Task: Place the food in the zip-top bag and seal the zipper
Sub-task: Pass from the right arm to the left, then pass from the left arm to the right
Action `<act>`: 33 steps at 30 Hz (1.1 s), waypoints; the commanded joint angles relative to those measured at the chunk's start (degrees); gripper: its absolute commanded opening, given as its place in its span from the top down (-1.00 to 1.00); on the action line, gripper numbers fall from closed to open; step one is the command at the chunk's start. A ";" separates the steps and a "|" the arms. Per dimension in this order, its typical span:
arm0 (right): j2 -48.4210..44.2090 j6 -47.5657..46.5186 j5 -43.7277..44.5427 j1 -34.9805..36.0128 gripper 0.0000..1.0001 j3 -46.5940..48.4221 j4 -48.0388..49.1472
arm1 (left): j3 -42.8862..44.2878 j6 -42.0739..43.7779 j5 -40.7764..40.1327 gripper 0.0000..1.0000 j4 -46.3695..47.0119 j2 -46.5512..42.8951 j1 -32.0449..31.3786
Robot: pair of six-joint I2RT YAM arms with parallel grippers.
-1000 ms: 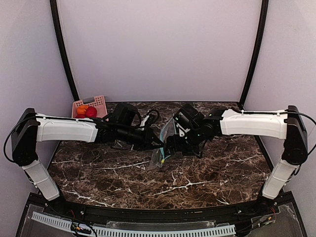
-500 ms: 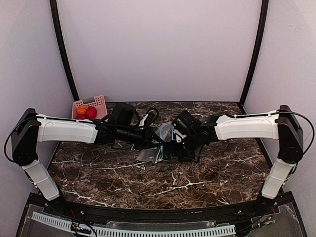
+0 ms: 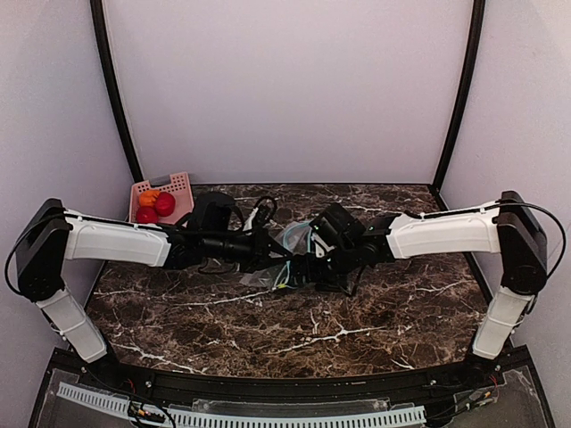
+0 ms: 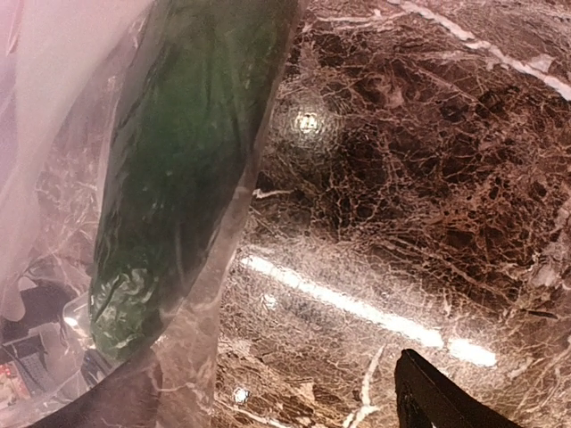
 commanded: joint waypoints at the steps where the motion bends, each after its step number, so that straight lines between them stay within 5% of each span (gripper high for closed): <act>1: -0.76 2.75 1.72 -0.96 -0.76 -1.45 10.42 | -0.82 -1.89 5.10 0.99 4.05 -3.28 -1.29; 11: -9.60 2.07 8.60 -0.94 -0.68 -3.73 4.91 | 4.66 12.43 -8.37 0.99 -22.97 -4.98 -1.16; 16: -11.97 1.31 10.59 -0.91 -0.64 -3.90 2.90 | 4.73 11.68 -7.29 0.99 -21.71 -4.13 -1.18; 23: -9.51 0.33 9.62 -0.65 -0.09 -2.63 1.44 | 4.70 10.19 -6.21 0.99 -19.30 -3.76 -1.18; 33: -11.25 -1.03 8.07 0.64 -0.19 1.72 1.62 | 4.64 9.72 -6.18 0.99 -19.20 -3.77 -1.17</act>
